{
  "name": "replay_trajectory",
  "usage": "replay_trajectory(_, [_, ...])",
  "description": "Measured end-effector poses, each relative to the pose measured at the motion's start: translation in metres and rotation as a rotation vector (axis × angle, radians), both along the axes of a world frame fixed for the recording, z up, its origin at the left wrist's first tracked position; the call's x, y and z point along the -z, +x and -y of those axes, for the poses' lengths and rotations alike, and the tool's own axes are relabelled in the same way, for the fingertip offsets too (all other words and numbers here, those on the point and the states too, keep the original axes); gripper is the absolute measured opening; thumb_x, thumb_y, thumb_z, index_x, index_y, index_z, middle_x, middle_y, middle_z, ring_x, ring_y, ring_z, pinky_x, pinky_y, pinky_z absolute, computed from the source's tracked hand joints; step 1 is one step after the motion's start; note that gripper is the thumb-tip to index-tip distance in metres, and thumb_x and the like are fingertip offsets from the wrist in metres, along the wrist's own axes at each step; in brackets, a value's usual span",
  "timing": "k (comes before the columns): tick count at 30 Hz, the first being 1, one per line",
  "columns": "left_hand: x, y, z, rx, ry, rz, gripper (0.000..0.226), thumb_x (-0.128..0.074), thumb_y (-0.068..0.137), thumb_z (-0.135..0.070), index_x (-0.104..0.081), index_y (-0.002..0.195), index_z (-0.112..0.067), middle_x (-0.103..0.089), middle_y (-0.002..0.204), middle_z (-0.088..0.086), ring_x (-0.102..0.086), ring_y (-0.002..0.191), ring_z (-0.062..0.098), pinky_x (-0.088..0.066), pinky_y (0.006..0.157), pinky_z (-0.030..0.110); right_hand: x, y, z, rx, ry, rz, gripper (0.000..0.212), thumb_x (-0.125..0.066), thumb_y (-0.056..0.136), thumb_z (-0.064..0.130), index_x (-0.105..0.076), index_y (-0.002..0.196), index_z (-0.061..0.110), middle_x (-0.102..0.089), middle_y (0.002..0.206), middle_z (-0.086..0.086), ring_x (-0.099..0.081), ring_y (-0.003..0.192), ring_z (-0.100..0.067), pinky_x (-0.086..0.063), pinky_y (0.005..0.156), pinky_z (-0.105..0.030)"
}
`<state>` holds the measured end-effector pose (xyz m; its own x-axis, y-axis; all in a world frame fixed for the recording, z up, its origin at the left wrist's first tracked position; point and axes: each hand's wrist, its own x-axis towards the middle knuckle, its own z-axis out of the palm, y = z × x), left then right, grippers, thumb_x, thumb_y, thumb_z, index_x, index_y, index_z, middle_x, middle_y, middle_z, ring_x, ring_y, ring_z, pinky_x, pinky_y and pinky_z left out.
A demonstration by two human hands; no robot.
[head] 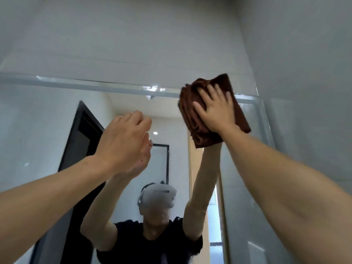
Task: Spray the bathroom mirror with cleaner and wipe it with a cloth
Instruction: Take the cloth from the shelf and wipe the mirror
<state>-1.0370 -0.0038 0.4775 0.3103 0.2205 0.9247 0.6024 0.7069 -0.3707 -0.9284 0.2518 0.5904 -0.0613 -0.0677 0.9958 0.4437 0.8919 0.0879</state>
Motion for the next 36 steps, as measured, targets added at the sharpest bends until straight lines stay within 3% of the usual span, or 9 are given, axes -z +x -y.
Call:
replay_trajectory(6, [0.02, -0.001, -0.005, 0.049, -0.061, 0.036, 0.018, -0.039, 0.09, -0.028, -0.052, 0.098, -0.02, -0.051, 0.094, -0.003, -0.048, 0.08, 0.02, -0.043, 0.071, 0.038, 0.026, 0.054, -0.091, 0.039, -0.234, -0.132, 0.068, -0.025, 0.096, 0.062, -0.032, 0.154, 0.028, -0.022, 0.165, -0.008, -0.011, 0.154, -0.024, -0.007, 0.124, -0.049])
replay_trajectory(12, [0.042, -0.009, 0.032, 0.017, -0.105, 0.112, 0.022, -0.045, 0.092, -0.032, -0.058, 0.105, -0.02, -0.054, 0.1, -0.003, -0.048, 0.085, 0.017, -0.043, 0.077, 0.035, 0.049, 0.033, -0.055, 0.027, -0.324, -0.186, 0.065, -0.026, 0.1, 0.059, -0.029, 0.155, 0.026, -0.019, 0.166, -0.009, -0.007, 0.154, -0.026, -0.005, 0.123, -0.053])
replay_trajectory(20, [0.047, -0.024, 0.089, 0.0, 0.002, 0.24, 0.033, -0.043, 0.092, -0.023, -0.063, 0.116, -0.014, -0.06, 0.116, 0.005, -0.055, 0.101, 0.022, -0.042, 0.086, 0.037, 0.062, -0.056, 0.101, 0.016, -0.091, -0.039, 0.066, -0.029, 0.097, 0.061, -0.032, 0.155, 0.029, -0.02, 0.166, -0.007, -0.007, 0.154, -0.026, -0.003, 0.123, -0.053])
replay_trajectory(24, [0.039, -0.03, 0.088, 0.182, 0.205, 0.371, 0.033, -0.05, 0.096, -0.019, -0.059, 0.127, -0.012, -0.055, 0.129, 0.009, -0.053, 0.112, 0.029, -0.043, 0.091, 0.043, 0.08, -0.084, 0.145, -0.038, 0.074, 0.055, 0.065, -0.027, 0.096, 0.063, -0.032, 0.154, 0.033, -0.021, 0.166, -0.004, -0.006, 0.155, -0.025, -0.001, 0.123, -0.053])
replay_trajectory(30, [0.041, -0.016, 0.041, 0.345, 0.223, 0.402, 0.038, -0.045, 0.099, -0.024, -0.053, 0.135, -0.017, -0.049, 0.139, 0.003, -0.051, 0.122, 0.023, -0.045, 0.1, 0.045, 0.096, -0.048, 0.079, -0.004, 0.063, 0.012, 0.067, -0.025, 0.095, 0.065, -0.034, 0.153, 0.033, -0.026, 0.164, -0.004, -0.012, 0.154, -0.024, -0.006, 0.124, -0.051])
replay_trajectory(36, [0.05, 0.003, 0.006, 0.357, 0.073, 0.306, 0.04, -0.046, 0.099, -0.026, -0.051, 0.139, -0.022, -0.047, 0.144, 0.0, -0.05, 0.124, 0.022, -0.045, 0.099, 0.046, 0.122, 0.026, -0.042, 0.031, -0.205, -0.117, 0.073, -0.019, 0.094, 0.065, -0.033, 0.154, 0.026, -0.025, 0.164, -0.008, -0.014, 0.154, -0.025, -0.009, 0.124, -0.053])
